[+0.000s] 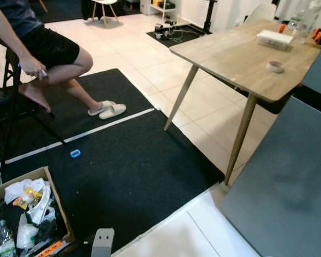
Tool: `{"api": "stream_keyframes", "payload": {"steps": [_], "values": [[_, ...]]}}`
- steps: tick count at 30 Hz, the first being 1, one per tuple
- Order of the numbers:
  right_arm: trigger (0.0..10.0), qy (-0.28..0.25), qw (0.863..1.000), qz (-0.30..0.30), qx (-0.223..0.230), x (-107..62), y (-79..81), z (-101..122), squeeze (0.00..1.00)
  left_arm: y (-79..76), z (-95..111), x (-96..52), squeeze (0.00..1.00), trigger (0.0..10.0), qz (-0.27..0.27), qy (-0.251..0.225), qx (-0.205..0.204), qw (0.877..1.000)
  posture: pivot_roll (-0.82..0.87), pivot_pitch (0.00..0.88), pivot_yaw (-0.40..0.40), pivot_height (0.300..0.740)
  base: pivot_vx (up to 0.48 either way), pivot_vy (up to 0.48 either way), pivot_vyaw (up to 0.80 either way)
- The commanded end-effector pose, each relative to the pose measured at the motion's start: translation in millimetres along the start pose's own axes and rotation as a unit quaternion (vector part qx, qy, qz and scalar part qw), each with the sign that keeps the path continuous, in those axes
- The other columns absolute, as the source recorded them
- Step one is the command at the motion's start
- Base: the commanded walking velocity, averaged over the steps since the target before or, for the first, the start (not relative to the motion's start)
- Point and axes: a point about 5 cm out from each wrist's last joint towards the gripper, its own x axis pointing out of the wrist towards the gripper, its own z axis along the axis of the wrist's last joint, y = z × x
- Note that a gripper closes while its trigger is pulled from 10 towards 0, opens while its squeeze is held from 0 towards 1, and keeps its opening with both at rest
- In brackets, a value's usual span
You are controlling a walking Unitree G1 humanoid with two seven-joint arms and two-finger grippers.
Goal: Restocking fridge
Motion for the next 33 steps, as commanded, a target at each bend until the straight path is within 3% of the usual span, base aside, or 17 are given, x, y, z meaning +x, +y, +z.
{"api": "stream_keyframes", "payload": {"steps": [1,5,6,13,20,26,33], "values": [[10.0,0.003,1.000,-0.003,-0.001,0.3,1.2,0,0.00,10.0,-1,-1.6,0.00,10.0,0.009,0.004,0.005,1.000,0.03,0.000,-0.040,0.740,0.000,0.000,0.00],[10.0,0.010,1.000,0.003,-0.016,0.7,4.8,-1,0.00,16.8,-5,-3.3,0.00,10.0,0.018,0.009,0.008,1.000,0.06,0.000,-0.068,0.740,0.000,0.000,0.00],[10.0,0.012,0.999,0.004,-0.034,0.2,0.0,0,0.00,15.3,-5,-3.3,0.00,10.0,0.020,0.004,-0.007,1.000,0.08,0.000,-0.106,0.740,0.000,0.000,0.00],[10.0,-0.007,0.999,-0.010,-0.048,-0.3,-12.8,21,0.00,3.3,-11,-2.4,0.00,10.0,0.011,0.009,-0.015,1.000,0.08,0.000,-0.110,0.740,0.000,0.000,0.00],[10.0,-0.026,0.999,-0.013,-0.044,0.0,-13.9,38,0.00,3.4,-13,-2.8,0.00,10.0,0.004,0.011,-0.005,1.000,0.08,0.000,-0.096,0.740,0.000,0.000,0.00],[10.0,-0.002,0.999,-0.004,-0.047,-0.8,-12.2,14,0.00,19.1,-10,-5.2,0.00,10.0,0.017,0.001,-0.023,1.000,0.09,0.000,-0.095,0.740,0.000,0.000,0.00],[10.0,0.006,0.999,-0.003,-0.032,-1.8,-14.0,5,0.00,15.4,-7,-4.0,0.00,10.0,0.012,-0.004,-0.023,1.000,0.07,0.000,-0.077,0.740,0.000,0.000,0.00]]}}
